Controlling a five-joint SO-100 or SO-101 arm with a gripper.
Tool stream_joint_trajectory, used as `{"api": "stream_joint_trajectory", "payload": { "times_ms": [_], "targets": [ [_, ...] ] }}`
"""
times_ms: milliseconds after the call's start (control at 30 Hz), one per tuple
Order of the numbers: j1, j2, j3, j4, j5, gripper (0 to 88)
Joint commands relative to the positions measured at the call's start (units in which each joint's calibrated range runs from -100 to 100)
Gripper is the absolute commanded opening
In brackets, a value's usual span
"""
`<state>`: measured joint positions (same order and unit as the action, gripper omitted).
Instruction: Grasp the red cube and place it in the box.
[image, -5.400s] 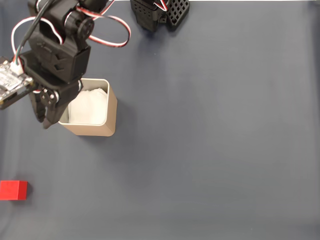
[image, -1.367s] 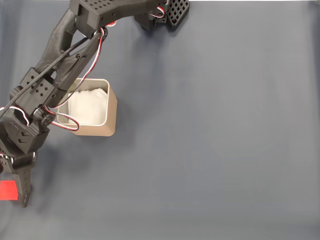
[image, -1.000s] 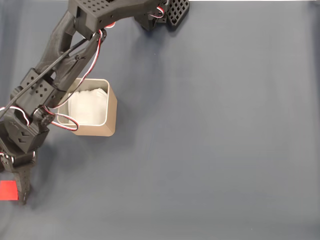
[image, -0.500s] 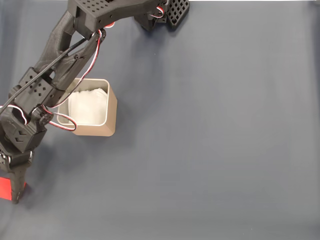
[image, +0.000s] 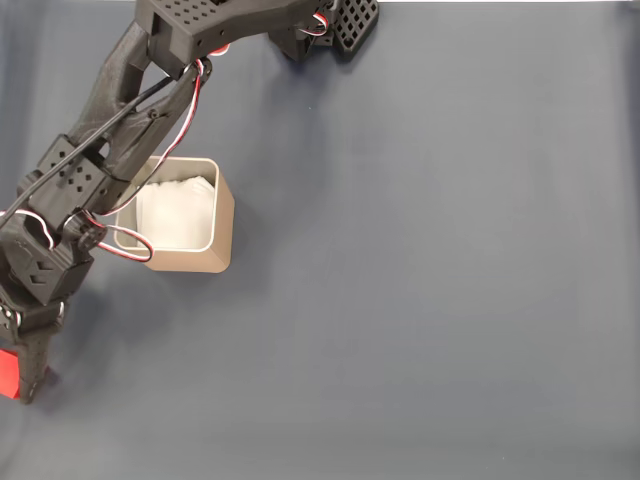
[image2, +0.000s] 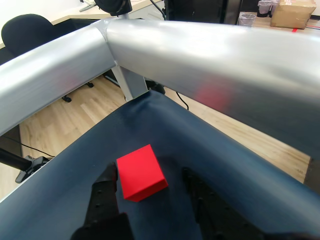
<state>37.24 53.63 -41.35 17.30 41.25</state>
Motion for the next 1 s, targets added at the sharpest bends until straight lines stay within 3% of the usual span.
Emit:
{"api": "stream_joint_trajectory", "payload": {
  "times_ms": [0,433,967],
  "targets": [
    [0.6,-1.7,-2.7,-1.0,0.0,34.8],
    [0.4,-2.9,-1.6,-1.2,-0.2,36.6],
    [0.5,-3.2,-1.2,-1.5,-0.7,25.8]
  ]
}}
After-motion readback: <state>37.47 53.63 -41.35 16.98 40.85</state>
